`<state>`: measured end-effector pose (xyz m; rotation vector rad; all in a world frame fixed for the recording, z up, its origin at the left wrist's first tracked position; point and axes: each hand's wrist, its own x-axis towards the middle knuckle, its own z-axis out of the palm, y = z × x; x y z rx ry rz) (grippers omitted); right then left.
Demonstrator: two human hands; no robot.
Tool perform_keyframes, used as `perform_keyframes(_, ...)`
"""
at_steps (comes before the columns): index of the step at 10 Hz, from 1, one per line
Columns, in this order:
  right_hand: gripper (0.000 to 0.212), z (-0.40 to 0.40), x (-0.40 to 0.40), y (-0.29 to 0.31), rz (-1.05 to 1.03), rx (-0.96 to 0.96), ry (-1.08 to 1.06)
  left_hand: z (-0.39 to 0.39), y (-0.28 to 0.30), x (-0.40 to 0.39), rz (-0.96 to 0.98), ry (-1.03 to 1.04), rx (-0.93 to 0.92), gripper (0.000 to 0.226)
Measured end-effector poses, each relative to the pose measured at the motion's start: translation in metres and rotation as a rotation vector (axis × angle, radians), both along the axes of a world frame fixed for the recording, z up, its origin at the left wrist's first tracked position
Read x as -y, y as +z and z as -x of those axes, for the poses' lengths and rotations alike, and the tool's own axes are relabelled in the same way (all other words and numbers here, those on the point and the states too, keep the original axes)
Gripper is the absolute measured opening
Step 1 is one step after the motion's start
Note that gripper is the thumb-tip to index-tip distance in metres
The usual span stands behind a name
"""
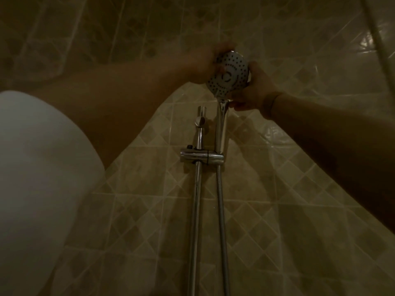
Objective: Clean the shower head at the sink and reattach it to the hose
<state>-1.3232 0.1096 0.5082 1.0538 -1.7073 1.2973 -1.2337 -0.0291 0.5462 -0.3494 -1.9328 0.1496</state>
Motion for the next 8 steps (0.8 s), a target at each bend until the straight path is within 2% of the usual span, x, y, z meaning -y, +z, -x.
perform_keyframes(5,0.066,-0.001,0.004,-0.014,0.025,-0.026,-0.047,0.012,-0.016,0.002,-0.108,-0.163,-0.058,0.060)
perform_keyframes(6,0.066,-0.005,-0.001,-0.017,0.013,0.007,-0.019,0.017,-0.020,-0.001,-0.120,-0.140,-0.037,0.072)
perform_keyframes(7,0.075,-0.011,-0.007,-0.025,-0.017,0.053,0.012,0.018,-0.035,-0.003,-0.117,-0.127,-0.010,0.096)
perform_keyframes(8,0.086,-0.011,-0.012,-0.036,-0.030,0.032,-0.033,0.022,-0.048,0.002,-0.142,-0.143,-0.007,0.104)
